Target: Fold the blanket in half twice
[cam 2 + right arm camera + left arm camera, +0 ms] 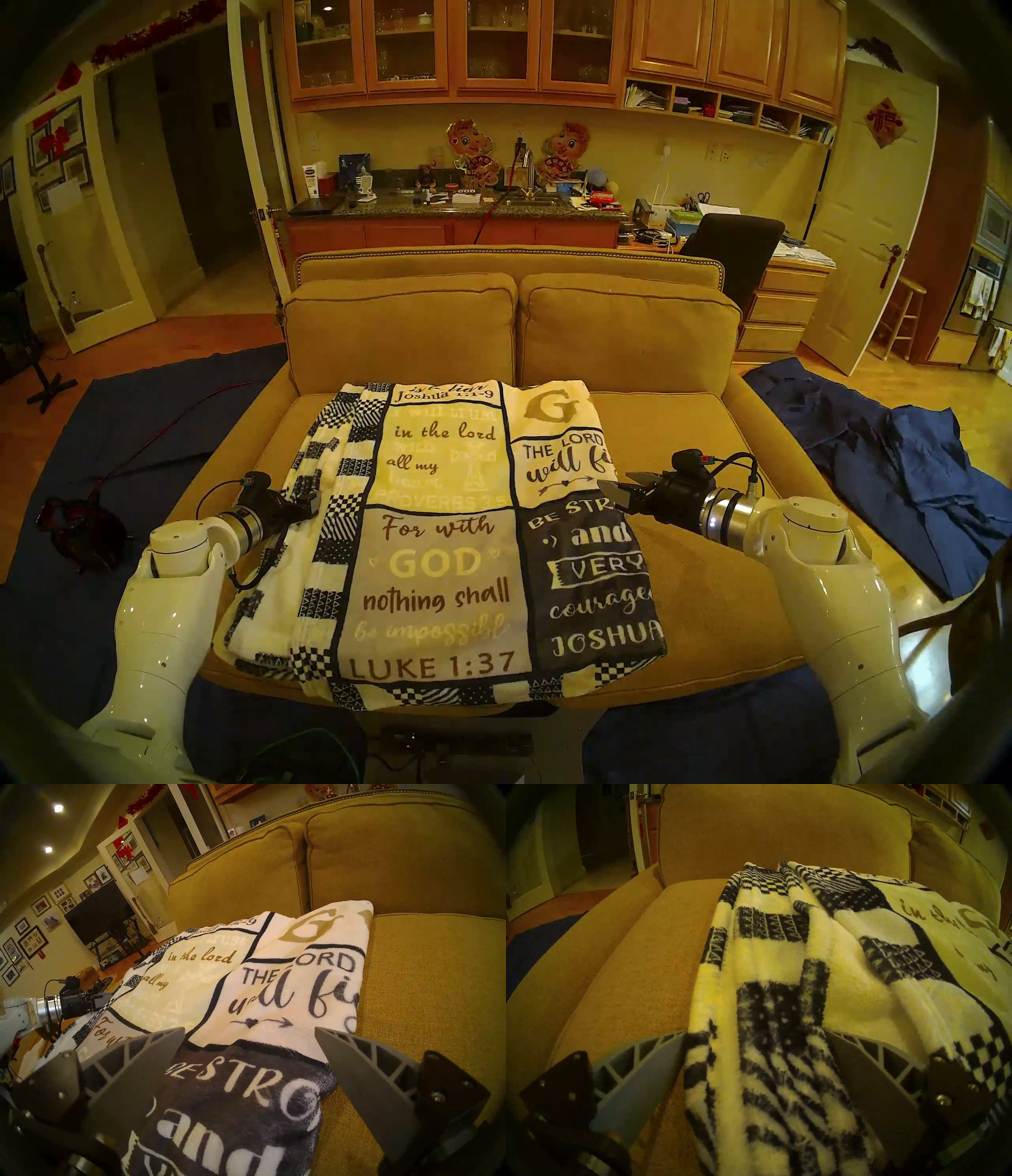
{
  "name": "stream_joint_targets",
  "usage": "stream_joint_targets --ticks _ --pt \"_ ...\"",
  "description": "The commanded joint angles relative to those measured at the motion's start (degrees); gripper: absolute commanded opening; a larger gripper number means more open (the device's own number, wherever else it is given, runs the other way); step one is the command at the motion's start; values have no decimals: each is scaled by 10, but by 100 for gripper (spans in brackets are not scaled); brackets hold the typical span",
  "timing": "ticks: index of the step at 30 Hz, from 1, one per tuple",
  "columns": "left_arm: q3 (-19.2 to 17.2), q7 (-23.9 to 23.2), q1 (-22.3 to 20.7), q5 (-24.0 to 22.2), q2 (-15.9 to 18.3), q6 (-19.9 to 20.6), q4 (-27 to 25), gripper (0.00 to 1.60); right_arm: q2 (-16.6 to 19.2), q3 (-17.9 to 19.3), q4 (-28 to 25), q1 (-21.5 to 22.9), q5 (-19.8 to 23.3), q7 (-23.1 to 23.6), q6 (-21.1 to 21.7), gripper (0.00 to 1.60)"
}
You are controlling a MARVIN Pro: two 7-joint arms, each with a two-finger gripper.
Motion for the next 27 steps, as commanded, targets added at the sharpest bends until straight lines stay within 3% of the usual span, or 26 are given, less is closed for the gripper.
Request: stream_joint_targets --ticks 1,7,16,27 --pt "10 -48 -28 -33 -8 18 9 160 3 2 -9 9 0 -1 1 160" --pt "14 -91 -44 -58 -4 35 37 160 4 4 -6 10 0 -1 0 160" --pt "9 -120 -37 -73 6 45 40 160 4 6 -7 7 2 -1 1 160" --pt "-30 -112 27 -78 19 62 -15 160 1 -3 -2 17 1 -1 2 160"
